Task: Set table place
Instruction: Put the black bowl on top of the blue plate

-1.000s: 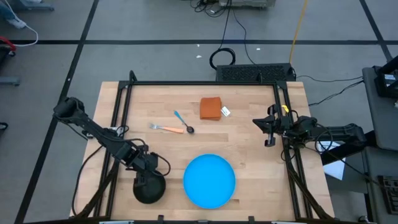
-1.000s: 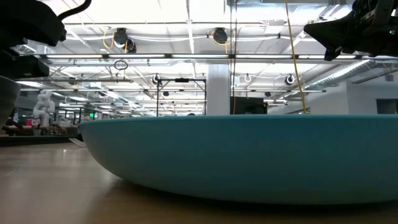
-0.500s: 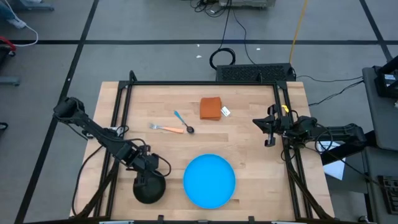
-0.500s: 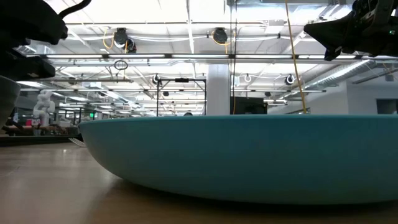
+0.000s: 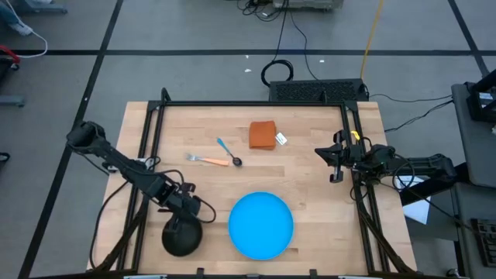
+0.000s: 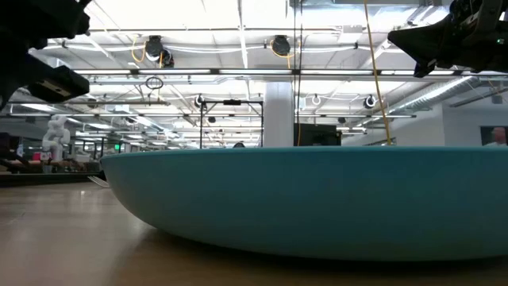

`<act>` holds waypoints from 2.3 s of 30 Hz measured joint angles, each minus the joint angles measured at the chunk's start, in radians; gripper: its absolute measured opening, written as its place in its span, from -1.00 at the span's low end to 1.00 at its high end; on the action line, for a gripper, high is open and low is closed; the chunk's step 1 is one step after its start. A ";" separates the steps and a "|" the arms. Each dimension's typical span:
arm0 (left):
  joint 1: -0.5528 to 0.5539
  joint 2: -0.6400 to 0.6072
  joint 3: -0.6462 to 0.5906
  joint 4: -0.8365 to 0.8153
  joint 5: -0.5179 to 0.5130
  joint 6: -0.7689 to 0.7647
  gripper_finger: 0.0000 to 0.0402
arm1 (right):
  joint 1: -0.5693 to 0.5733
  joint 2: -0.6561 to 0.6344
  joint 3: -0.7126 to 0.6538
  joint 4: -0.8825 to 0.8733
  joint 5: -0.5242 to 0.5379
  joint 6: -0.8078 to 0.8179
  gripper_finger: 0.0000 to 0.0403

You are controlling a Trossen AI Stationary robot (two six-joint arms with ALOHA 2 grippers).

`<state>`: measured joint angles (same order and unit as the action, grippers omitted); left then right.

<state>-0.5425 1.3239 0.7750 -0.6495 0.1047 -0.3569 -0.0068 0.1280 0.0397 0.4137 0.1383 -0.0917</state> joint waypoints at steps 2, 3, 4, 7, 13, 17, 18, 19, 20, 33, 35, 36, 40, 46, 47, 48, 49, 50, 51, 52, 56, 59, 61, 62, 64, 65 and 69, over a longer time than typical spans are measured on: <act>0.024 0.000 0.002 0.024 0.023 0.023 -0.96 | 0.000 0.000 0.000 0.000 0.000 0.000 -1.00; 0.035 0.001 0.008 0.025 0.034 0.034 -0.95 | 0.000 0.000 0.000 0.000 0.000 0.000 -1.00; 0.046 0.001 0.019 0.024 0.044 0.048 -0.96 | 0.000 0.000 0.000 0.000 0.000 0.000 -1.00; 0.078 0.001 0.061 0.014 0.063 0.102 -0.97 | 0.000 0.000 0.000 -0.001 0.000 0.000 -1.00; 0.101 0.009 0.186 -0.014 0.053 0.262 -0.97 | 0.000 0.000 0.000 -0.008 0.000 -0.001 -1.00; 0.102 0.051 0.281 -0.004 0.002 0.395 -0.96 | 0.000 0.000 0.000 -0.008 0.000 -0.002 -1.00; 0.100 0.064 0.306 0.011 -0.008 0.433 -0.97 | 0.000 0.000 0.000 -0.009 0.000 -0.002 -1.00; 0.099 0.078 0.330 0.031 -0.009 0.472 -0.97 | 0.000 0.000 0.000 -0.009 0.000 0.000 -1.00; 0.098 0.091 0.351 0.039 -0.008 0.509 -0.97 | 0.000 0.000 0.000 -0.008 0.000 0.000 -1.00; 0.175 0.065 0.477 -0.158 -0.037 0.675 -0.97 | 0.000 0.005 0.000 -0.013 0.000 0.000 -1.00; 0.195 0.037 0.477 -0.219 -0.036 0.657 -0.97 | 0.000 0.005 0.000 -0.013 0.000 0.001 -1.00; 0.206 0.023 0.476 -0.244 -0.036 0.651 -0.97 | 0.000 0.006 0.000 -0.014 0.000 0.001 -1.00; 0.239 -0.038 0.471 -0.300 -0.033 0.638 -0.97 | 0.000 0.006 0.000 -0.014 0.000 0.001 -1.00; 0.309 -0.145 0.399 -0.284 0.023 0.636 -0.97 | 0.000 0.006 0.000 -0.014 0.000 0.005 -1.00; 0.326 -0.164 0.377 -0.268 0.036 0.634 -0.97 | 0.000 0.006 0.000 -0.014 0.000 0.005 -1.00; 0.343 -0.182 0.349 -0.248 0.046 0.624 -0.97 | 0.000 0.006 0.000 -0.014 0.000 0.005 -1.00; 0.359 -0.199 0.315 -0.219 0.061 0.612 -0.97 | 0.000 0.006 0.000 -0.014 0.000 0.005 -1.00; 0.373 -0.214 0.277 -0.177 0.082 0.601 -0.96 | 0.000 0.006 0.000 -0.014 0.000 0.005 -1.00; 0.385 -0.228 0.235 -0.126 0.107 0.597 -0.97 | 0.000 0.006 0.000 -0.014 0.000 0.005 -1.00; 0.394 -0.240 0.191 -0.073 0.132 0.589 -0.97 | 0.000 0.006 0.000 -0.014 0.000 0.005 -1.00; 0.401 -0.256 0.022 0.216 0.213 0.519 -0.97 | 0.000 0.006 0.000 -0.014 0.000 0.005 -1.00; 0.373 -0.221 -0.057 0.422 0.211 0.439 -0.96 | 0.000 0.006 0.000 -0.014 0.000 0.004 -1.00; 0.354 -0.167 -0.065 0.505 0.208 0.400 -0.97 | 0.000 0.006 0.000 -0.014 0.000 0.004 -1.00; 0.342 -0.135 -0.064 0.540 0.205 0.387 -0.97 | 0.000 0.006 0.000 -0.014 0.000 0.004 -1.00; 0.317 -0.071 -0.042 0.584 0.186 0.380 -0.97 | 0.000 0.006 0.000 -0.014 0.000 0.009 -1.00; 0.304 -0.040 -0.019 0.596 0.174 0.380 -0.96 | 0.000 0.006 0.000 -0.014 0.000 0.012 -1.00; 0.271 0.083 0.120 0.558 0.137 0.393 -0.97 | 0.000 0.006 0.000 -0.014 0.000 0.012 -1.00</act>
<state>-0.2717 1.4071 0.8950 -0.0919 0.2418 0.0357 -0.0070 0.1341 0.0399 0.4000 0.1379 -0.0798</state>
